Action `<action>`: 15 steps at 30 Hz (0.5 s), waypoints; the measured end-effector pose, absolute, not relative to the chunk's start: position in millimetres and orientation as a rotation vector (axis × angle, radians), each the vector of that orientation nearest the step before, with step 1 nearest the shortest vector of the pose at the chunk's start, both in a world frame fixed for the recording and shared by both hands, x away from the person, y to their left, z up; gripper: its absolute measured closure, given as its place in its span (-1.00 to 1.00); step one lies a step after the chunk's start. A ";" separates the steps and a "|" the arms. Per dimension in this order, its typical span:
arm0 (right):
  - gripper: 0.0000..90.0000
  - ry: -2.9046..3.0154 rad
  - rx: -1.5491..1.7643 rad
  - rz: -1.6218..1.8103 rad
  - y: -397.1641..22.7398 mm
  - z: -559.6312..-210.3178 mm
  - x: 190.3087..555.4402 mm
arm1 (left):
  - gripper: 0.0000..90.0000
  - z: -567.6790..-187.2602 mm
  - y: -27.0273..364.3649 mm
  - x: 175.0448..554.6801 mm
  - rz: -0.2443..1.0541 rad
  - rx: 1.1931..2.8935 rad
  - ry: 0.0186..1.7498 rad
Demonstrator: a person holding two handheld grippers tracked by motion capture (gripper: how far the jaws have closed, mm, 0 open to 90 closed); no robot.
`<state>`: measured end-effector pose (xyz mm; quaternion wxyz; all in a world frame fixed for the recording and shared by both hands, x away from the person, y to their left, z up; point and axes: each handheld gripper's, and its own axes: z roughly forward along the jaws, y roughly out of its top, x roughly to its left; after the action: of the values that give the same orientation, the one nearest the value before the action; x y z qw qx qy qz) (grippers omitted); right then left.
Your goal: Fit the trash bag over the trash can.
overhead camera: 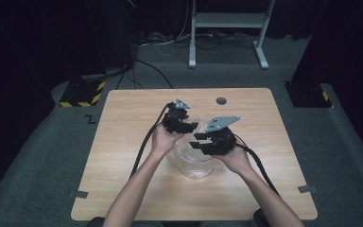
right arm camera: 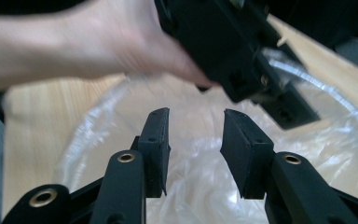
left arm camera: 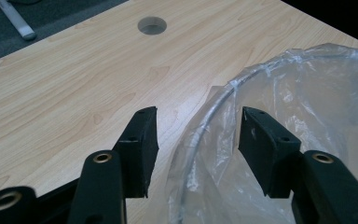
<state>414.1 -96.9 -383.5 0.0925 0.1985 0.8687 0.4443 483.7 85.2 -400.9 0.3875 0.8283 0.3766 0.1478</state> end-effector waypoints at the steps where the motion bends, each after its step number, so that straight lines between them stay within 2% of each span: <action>1: 0.36 2.579 0.589 1.319 -96.9 -383.5 414.1 | 0.04 -400.9 85.2 483.7 0.376 2.108 0.958; 10: 0.36 2.687 0.404 1.333 -79.3 -382.7 394.7 | 0.05 -402.5 84.6 484.3 0.382 2.124 0.997; 15: 0.34 2.632 0.501 1.296 -84.2 -381.7 400.8 | 0.05 -402.8 84.1 484.5 0.382 2.124 0.995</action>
<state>400.8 -84.2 -381.7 0.0826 0.1677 0.8813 0.4340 484.5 84.1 -402.8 0.3734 0.8290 0.3886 0.1493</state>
